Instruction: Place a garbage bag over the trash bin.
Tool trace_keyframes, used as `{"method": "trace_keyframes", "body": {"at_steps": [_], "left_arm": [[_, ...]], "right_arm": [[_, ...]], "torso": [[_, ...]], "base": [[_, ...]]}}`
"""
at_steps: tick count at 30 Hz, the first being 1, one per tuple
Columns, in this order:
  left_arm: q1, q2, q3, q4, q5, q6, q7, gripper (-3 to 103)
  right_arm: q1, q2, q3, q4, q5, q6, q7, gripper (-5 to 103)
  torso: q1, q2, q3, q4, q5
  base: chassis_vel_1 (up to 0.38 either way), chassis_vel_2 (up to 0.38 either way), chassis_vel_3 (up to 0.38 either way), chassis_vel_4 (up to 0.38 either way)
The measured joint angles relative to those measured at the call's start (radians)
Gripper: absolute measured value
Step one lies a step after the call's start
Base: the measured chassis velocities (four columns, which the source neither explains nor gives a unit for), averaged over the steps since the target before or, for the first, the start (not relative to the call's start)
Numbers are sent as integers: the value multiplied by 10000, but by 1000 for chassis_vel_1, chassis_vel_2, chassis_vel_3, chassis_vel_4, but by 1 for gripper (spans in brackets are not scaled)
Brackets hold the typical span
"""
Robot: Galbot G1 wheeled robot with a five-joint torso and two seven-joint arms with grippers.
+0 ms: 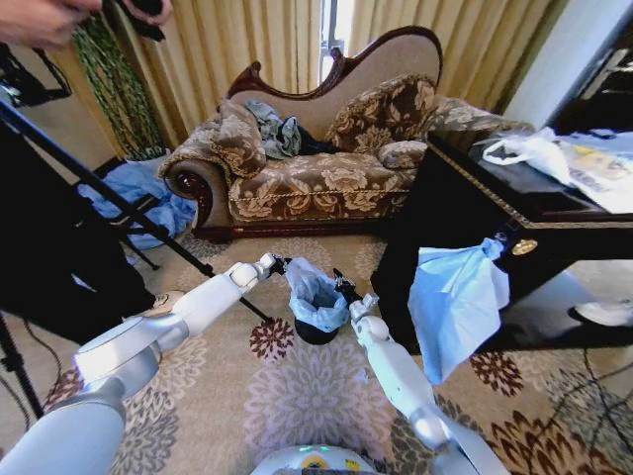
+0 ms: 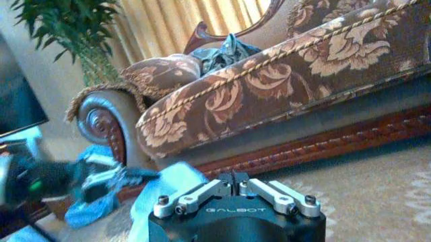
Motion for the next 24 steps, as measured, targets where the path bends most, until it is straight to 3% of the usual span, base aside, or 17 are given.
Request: {"method": "trace_keyframes", "body": {"at_steps": [3,4,6,11,12,13,15,20,21,24], "left_arm": [[-8,-103,36,26,-51,-42,7,0],[-8,-108,41,15,-67,-43,10,0],[-8,-108,45,6,-80,-43,12,0],[-13,-81,54,-134,-180,-31,75,0],[-18,-77,55,-149,-201,-28,81,0],[-22,-72,54,-162,-252,-19,81,0],[-21,-66,53,-171,-286,-15,83,0],[-2,19,32,-274,-377,-11,87,0],[-2,19,32,-274,-377,-11,87,0],[20,64,-18,-418,-447,5,90,0]], "right_arm": [[-304,-265,5,479,-79,-5,-116,-1],[-317,-335,-9,576,-99,-13,-120,4],[-316,-385,-37,631,-122,-17,-121,4],[-135,-452,-249,682,-458,-4,-125,26],[-93,-450,-305,679,-530,1,-124,26],[-44,-450,-415,643,-674,31,-120,37],[-8,-445,-477,584,-778,78,-119,37],[356,-276,-615,-103,-1074,239,-128,59],[356,-276,-615,-103,-1074,239,-128,59],[648,-187,-609,-599,-1181,273,-81,76]], "torso": [[2,0,1,-9,2],[2,0,0,-6,1],[1,0,0,-4,0],[1,0,0,0,0],[1,0,0,0,0],[1,0,0,-2,1],[1,0,0,-2,0],[1,0,1,1,0],[1,0,1,1,0],[1,0,0,-1,0]], "base": [[0,0,0,0],[0,0,0,0],[0,0,0,0],[0,0,0,0],[0,0,0,0],[0,0,0,0],[0,0,0,0],[0,0,0,0],[0,0,0,0],[0,0,0,0]]}}
